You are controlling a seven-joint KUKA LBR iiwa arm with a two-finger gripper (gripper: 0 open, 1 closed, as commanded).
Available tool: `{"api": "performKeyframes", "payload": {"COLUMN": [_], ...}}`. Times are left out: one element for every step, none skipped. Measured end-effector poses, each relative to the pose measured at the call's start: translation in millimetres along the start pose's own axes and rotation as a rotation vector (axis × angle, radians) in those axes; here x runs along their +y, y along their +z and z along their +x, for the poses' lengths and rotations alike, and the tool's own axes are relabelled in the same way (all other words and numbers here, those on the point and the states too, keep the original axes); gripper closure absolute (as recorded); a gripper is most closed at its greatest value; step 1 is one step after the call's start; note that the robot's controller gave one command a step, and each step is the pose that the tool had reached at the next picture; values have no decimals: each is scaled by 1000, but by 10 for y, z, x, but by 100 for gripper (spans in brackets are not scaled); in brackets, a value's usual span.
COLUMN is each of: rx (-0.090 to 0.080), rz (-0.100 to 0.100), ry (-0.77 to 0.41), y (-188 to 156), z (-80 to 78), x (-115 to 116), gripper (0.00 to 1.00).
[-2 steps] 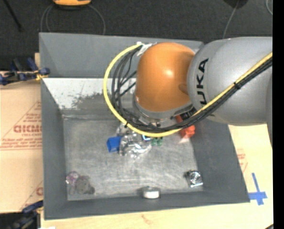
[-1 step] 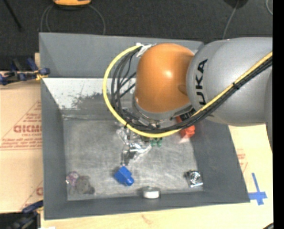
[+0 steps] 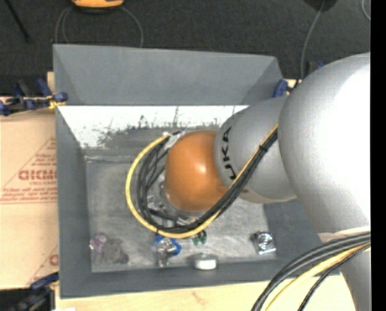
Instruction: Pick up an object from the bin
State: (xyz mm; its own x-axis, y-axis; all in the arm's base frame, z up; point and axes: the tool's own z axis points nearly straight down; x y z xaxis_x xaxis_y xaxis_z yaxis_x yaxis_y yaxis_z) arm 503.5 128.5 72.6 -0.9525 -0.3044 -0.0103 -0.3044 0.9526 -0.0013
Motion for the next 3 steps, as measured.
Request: {"api": "performKeyframes", "payload": {"rx": [-1,-18,-8], "rz": [-2,2,0], "ry": [92,20,27], "y": [-22,-58,-56], "z": [140,253,273], "x": [-694,-130,-138], "gripper": [0,0,100]}}
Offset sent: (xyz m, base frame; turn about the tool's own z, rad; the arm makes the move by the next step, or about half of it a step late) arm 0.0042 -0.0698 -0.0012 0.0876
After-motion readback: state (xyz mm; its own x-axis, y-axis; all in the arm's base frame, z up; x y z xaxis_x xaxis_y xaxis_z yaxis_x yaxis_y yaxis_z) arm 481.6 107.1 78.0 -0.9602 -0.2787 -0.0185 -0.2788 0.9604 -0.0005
